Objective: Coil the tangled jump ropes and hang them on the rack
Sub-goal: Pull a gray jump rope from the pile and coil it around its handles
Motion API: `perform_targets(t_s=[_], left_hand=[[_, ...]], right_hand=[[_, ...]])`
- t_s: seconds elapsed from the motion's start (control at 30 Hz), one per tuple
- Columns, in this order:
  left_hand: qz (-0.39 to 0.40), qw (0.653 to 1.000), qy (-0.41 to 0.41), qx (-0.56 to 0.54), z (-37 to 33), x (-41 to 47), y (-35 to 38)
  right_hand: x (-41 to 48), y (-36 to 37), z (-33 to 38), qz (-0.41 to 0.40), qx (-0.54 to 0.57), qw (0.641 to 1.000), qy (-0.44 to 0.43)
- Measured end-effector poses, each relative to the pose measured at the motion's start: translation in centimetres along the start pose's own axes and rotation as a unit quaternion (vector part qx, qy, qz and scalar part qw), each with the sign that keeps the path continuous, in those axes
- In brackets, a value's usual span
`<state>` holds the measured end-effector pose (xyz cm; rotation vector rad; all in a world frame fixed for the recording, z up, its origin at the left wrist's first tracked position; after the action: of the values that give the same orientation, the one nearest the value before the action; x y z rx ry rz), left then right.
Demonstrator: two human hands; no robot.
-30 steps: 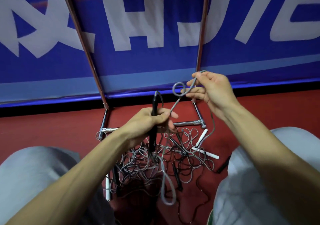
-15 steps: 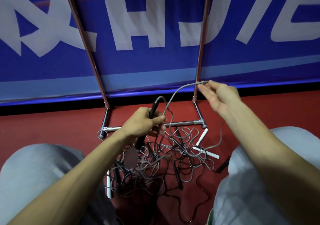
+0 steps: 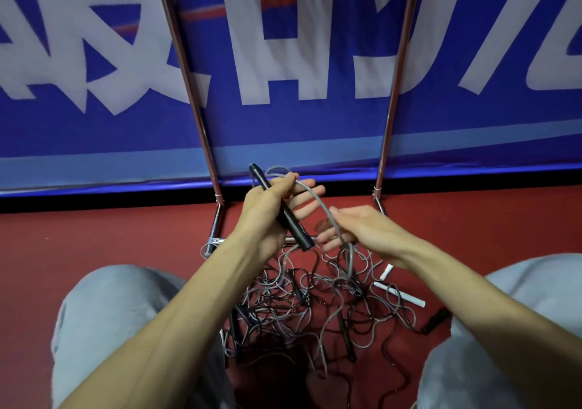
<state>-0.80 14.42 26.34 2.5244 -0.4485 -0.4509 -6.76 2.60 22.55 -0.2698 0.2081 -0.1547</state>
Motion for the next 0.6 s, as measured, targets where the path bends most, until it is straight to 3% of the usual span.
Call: perform_targets(t_s=[0.2, 0.37, 0.6], left_hand=[[-0.033, 0.987, -0.011, -0.155, -1.8, 0.7, -1.5], [-0.040, 0.977, -0.016, -0.208, -2.8, 1.1, -2.2], [-0.080, 0.974, -0.002, -0.210, -2.4, 1.2, -2.7]], right_hand=[[-0.8, 1.8, 0.2, 0.068, -0.154, 0.984, -0.065], [-0.4, 0.9, 0.5, 0.032, -0.258, 0.957, -0.131], [-0.2, -1.0, 0.7, -0.031, -0.279, 0.954, -0.108]])
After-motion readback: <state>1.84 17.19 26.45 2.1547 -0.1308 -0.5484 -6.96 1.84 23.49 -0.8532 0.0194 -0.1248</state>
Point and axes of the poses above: each hand's wrist, its own x-axis towards the middle knuckle, its own y-axis out of the palm, z = x × y, the point moved 8 cm from there along x, towards the middle knuckle, and after that the axes turned 6 degrees about -z, right-handed, at the moved point
